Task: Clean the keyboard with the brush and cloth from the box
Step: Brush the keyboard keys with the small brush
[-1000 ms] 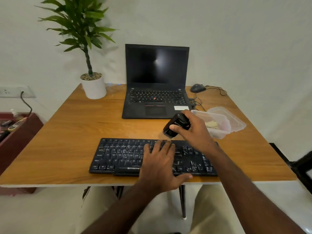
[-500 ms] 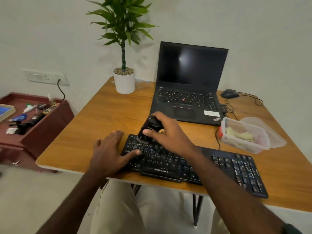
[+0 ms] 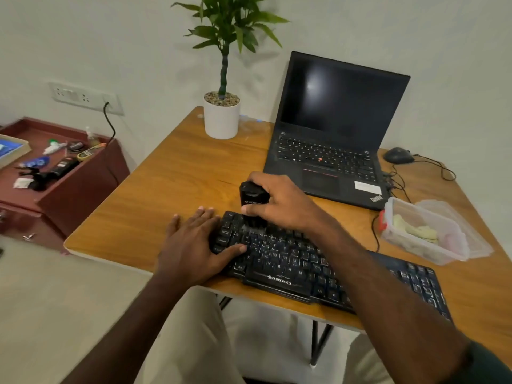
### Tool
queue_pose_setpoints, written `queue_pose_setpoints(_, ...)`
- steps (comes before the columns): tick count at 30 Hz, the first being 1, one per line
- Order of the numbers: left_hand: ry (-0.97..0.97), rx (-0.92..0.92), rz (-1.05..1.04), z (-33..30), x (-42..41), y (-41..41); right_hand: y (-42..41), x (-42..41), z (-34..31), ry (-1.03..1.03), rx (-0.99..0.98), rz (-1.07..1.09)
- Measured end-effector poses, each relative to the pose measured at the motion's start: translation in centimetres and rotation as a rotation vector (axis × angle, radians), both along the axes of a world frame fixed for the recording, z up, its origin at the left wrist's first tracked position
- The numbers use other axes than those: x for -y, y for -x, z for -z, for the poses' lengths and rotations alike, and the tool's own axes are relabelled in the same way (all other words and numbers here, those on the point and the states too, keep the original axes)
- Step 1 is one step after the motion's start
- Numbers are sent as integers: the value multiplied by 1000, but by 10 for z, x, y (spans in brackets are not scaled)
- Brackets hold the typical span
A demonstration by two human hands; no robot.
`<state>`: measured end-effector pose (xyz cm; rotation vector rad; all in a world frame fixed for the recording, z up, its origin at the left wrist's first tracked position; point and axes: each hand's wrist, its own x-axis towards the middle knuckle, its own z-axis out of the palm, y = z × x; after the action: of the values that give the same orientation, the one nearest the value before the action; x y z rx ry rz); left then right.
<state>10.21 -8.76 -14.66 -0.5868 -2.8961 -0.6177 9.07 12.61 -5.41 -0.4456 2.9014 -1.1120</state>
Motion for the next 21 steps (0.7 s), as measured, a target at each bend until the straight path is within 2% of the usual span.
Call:
queue_pose_setpoints(3, -2, 3, 2, 0, 0, 0, 3, 7, 1, 123, -51, 32)
queue_pose_setpoints(6, -24, 5, 10, -1, 0, -2, 2, 28, 15, 204, -50, -25)
queue_pose_setpoints(10, -6, 34, 2, -4, 0, -2, 0, 22, 20, 164, -13, -50)
queue_pose_setpoints(16, 10, 44, -9, -3, -1, -1, 3, -8, -4, -18, 70, -78)
queue_pose_setpoints(21, 20, 29, 24, -4, -1, -3, 4, 13, 9, 51, 2, -38)
